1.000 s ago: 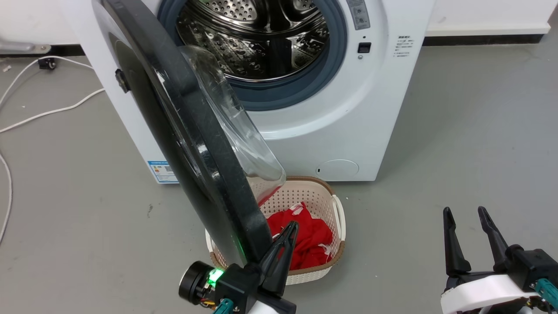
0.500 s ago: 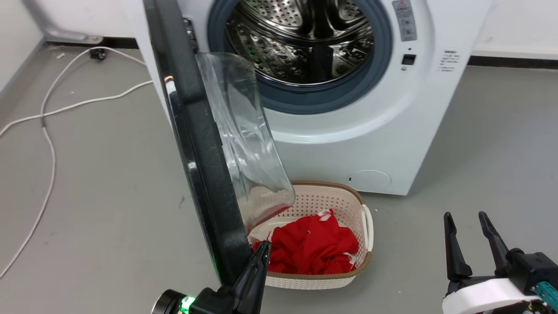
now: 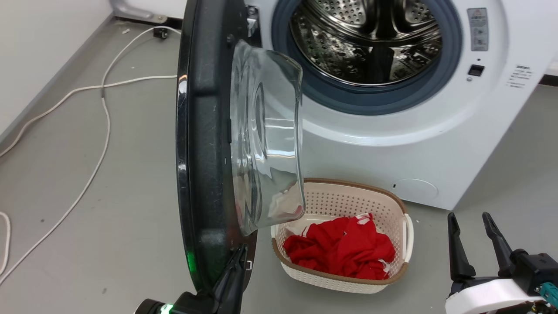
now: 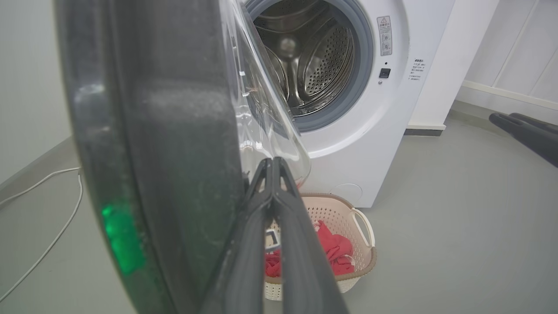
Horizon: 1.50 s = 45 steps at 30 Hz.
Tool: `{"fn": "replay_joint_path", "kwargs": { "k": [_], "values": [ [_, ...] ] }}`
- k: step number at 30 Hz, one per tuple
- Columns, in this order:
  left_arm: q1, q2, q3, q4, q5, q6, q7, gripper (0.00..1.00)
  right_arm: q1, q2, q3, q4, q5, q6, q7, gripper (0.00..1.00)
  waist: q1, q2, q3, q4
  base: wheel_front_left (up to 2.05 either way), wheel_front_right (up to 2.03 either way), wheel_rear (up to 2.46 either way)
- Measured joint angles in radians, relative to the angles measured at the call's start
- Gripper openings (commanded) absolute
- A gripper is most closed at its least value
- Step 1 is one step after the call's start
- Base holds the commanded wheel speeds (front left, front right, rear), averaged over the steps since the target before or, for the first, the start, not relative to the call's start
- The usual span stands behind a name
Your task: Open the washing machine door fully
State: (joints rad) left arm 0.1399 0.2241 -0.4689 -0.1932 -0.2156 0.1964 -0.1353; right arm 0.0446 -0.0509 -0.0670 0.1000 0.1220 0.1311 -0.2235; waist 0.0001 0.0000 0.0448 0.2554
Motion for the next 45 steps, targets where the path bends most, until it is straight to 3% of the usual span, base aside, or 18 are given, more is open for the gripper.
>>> {"fn": "replay_joint_path", "kwargs": {
  "k": [17, 31, 45],
  "values": [
    [0.02, 0.014, 0.08, 0.017, -0.039, 0.043, -0.051, 0.0, -0.001, 0.0, -0.01, -0.011, -0.007, 0.0, 0.018, 1.0, 0.0, 0.0, 0.033, 0.127, 0.0, 0.0, 0.0],
    [-0.037, 0.056, 0.254, 0.088, -0.098, 0.086, -0.099, 0.0, -0.008, 0.0, -0.014, -0.031, -0.02, 0.0, 0.042, 1.0, 0.0, 0.0, 0.072, 0.115, 0.0, 0.0, 0.0],
    [-0.156, 0.125, 0.411, 0.216, -0.159, 0.071, -0.122, 0.0, -0.041, 0.0, -0.016, -0.065, -0.044, 0.0, 0.076, 1.0, 0.0, 0.0, 0.139, 0.108, 0.0, 0.0, 0.0]
  ]
}}
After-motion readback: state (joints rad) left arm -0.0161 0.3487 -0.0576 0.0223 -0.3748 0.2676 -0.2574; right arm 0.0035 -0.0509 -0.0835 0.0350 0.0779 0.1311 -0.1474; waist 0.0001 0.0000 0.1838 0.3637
